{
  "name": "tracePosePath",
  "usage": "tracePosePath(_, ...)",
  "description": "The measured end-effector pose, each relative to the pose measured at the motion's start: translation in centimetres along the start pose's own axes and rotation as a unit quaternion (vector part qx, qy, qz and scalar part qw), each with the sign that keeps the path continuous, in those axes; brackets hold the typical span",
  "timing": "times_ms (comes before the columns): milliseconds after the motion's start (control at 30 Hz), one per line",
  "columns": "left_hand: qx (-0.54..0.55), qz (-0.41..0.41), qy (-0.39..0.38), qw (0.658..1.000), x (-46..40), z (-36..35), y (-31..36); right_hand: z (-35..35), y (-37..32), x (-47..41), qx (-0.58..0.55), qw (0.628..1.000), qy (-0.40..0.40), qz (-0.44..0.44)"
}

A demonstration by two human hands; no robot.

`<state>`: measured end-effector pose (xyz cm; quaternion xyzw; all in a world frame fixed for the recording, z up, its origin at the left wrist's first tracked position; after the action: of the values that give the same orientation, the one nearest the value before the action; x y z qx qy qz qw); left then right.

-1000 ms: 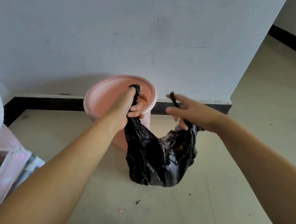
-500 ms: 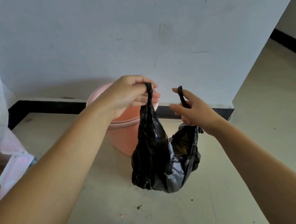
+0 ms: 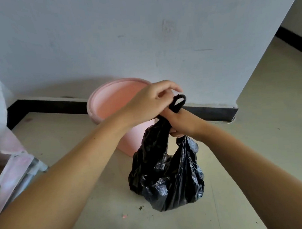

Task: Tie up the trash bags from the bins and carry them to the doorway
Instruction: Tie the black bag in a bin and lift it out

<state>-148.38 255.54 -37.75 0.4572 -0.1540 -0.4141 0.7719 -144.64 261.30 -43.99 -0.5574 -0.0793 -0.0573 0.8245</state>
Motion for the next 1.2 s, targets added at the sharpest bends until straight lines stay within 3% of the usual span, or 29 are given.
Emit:
tracePosePath(133, -0.029, 0.044, -0.075, 0.996, 0.1, -0.8, -3.6, 1.4, 1.4, 0.1, -0.065, 0.997, 0.032, -0.026)
tracePosePath(200, -0.08, 0.049, -0.07, 0.993, 0.1, -0.9, -4.4, 1.7, 2.1, -0.1, -0.073, 0.996, 0.044, -0.036)
tracePosePath(300, -0.175, 0.06, 0.005, 0.983, -0.4, 0.2, -5.4, 1.5, 2.5, -0.5, -0.076, 0.996, 0.032, -0.024)
tracePosePath(400, -0.202, 0.08, 0.121, 0.968, -0.3, 2.2, -5.9, 1.0, 2.8, -0.6, -0.048, 0.999, 0.003, -0.019)
tracePosePath(500, -0.09, 0.096, 0.188, 0.973, 0.1, 3.1, -6.1, 0.7, 3.6, -0.7, -0.08, 0.996, -0.023, -0.037)
tracePosePath(533, -0.005, 0.107, 0.159, 0.982, 0.1, 2.4, -6.5, 0.8, 3.8, -0.8, -0.096, 0.994, -0.02, -0.042)
tracePosePath(600, 0.157, 0.113, -0.003, 0.981, 0.6, -1.2, -6.5, 1.2, 4.2, -1.0, -0.142, 0.989, 0.005, -0.05)
tracePosePath(633, 0.187, 0.11, -0.09, 0.972, 1.3, -3.4, -6.6, 1.5, 4.4, -0.9, -0.173, 0.984, 0.014, -0.052)
tracePosePath(700, 0.148, 0.124, -0.2, 0.96, 3.0, -7.0, -7.9, 1.7, 4.6, -0.7, -0.213, 0.976, 0.001, -0.055)
tracePosePath(733, 0.118, 0.13, -0.21, 0.962, 3.3, -8.0, -9.2, 1.5, 4.7, -0.5, -0.222, 0.973, -0.021, -0.061)
tracePosePath(800, 0.122, 0.155, -0.138, 0.971, 3.0, -7.6, -11.0, 1.1, 4.7, 0.2, -0.233, 0.967, -0.074, -0.07)
tracePosePath(867, 0.174, 0.191, -0.036, 0.965, 2.4, -5.7, -12.5, 1.0, 4.2, 0.6, -0.182, 0.976, -0.108, -0.044)
tracePosePath(933, 0.239, 0.222, 0.005, 0.945, 2.5, -4.9, -13.1, 1.1, 4.2, 0.9, -0.085, 0.99, -0.113, -0.02)
tracePosePath(1000, 0.271, 0.238, -0.022, 0.932, 2.9, -5.4, -13.0, 1.4, 5.2, 0.8, 0.051, 0.995, -0.074, -0.042)
tracePosePath(1067, 0.284, 0.255, -0.101, 0.919, 3.6, -6.9, -12.4, 1.8, 6.8, 0.4, 0.195, 0.977, -0.013, -0.083)
tracePosePath(1133, 0.322, 0.281, -0.154, 0.891, 4.1, -8.1, -11.9, 1.9, 7.1, 0.0, 0.246, 0.965, 0.059, -0.074)
tracePosePath(1200, 0.346, 0.302, -0.135, 0.878, 3.9, -8.1, -12.0, 1.9, 6.1, -0.3, 0.264, 0.956, 0.123, -0.025)
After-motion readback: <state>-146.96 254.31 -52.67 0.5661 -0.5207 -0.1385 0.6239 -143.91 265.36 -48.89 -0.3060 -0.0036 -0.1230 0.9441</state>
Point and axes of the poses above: each hand's wrist, its own x-axis away from the middle knuckle, its own z-axis out of the back of the hand, y = z × x, the point moved 7 cm from there along -x, towards the middle knuckle, and after that the axes turned 4 degrees about x, right-handed, at the moved point
